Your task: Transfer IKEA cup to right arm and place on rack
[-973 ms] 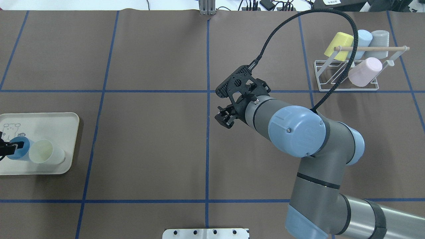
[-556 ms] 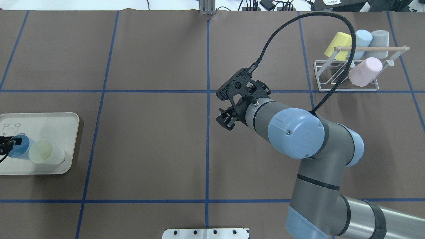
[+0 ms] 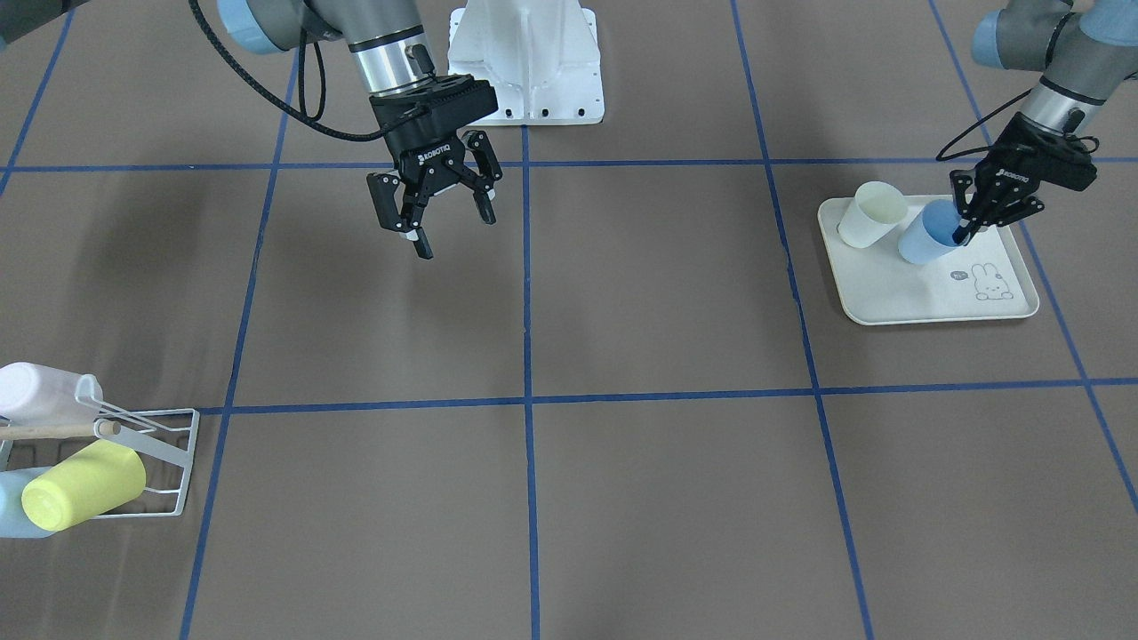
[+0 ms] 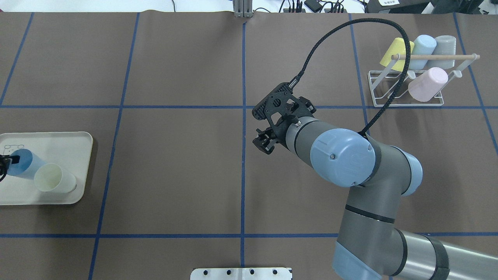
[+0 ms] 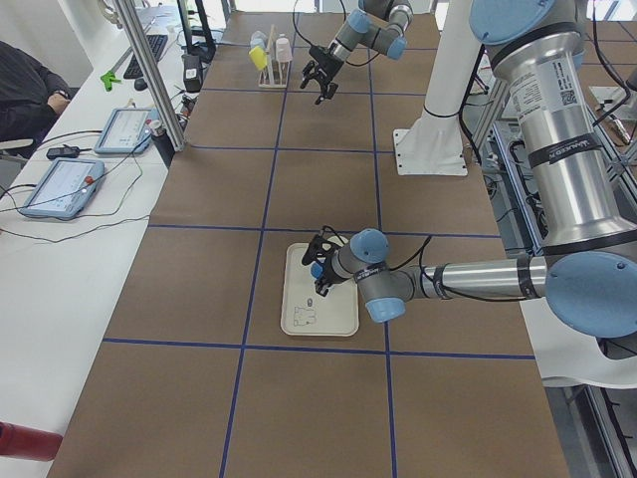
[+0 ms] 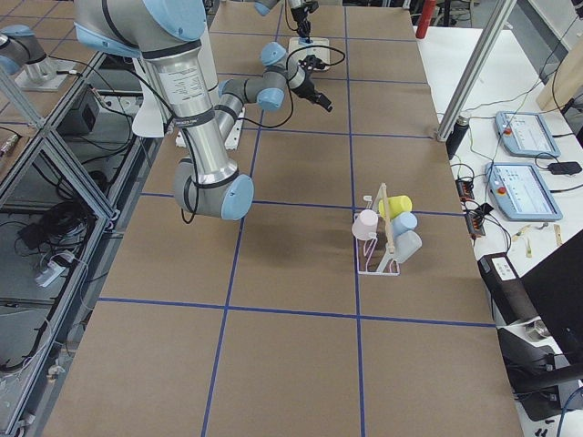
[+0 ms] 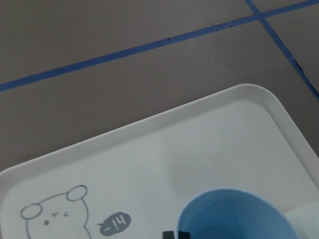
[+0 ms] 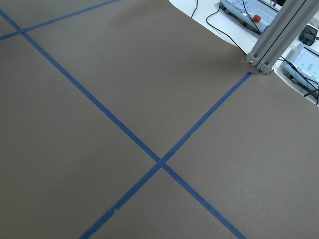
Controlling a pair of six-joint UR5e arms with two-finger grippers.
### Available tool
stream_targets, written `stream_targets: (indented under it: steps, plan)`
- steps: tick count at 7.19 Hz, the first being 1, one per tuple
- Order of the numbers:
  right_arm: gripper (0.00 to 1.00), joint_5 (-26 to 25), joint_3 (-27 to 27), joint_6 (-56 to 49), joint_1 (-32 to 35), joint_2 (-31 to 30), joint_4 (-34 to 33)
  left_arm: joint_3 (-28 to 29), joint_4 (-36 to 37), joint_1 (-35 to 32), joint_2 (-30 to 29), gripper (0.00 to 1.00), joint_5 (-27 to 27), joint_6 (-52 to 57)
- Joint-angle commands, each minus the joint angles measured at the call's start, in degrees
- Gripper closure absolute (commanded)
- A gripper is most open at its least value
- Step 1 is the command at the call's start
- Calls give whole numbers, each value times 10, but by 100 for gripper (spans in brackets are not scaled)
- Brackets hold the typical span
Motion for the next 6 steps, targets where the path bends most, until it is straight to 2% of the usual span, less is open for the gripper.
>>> stream_targets:
  steps: [1,2,3,4,5,6]
  plan:
    - [1,-1,-1,1,-2,0,2,-18,5,-99,-1,100,-28,55]
    - [1,-14,-3,2,-7,1,2,-20,4,-146,-23,100,-93,55]
    - [1,-37,-12,3,-14,3,3,-37,4,-154,-38,100,-135,17]
    - [1,-51,-18,2,-19,2,24,-67,4,-155,-65,100,-148,-93]
    - [1,-51,-41,1,-22,-1,84,-108,2,-153,-88,100,-157,-229]
    - [1,-50,-81,-5,-24,-1,165,-144,1,-148,-103,100,-191,-308]
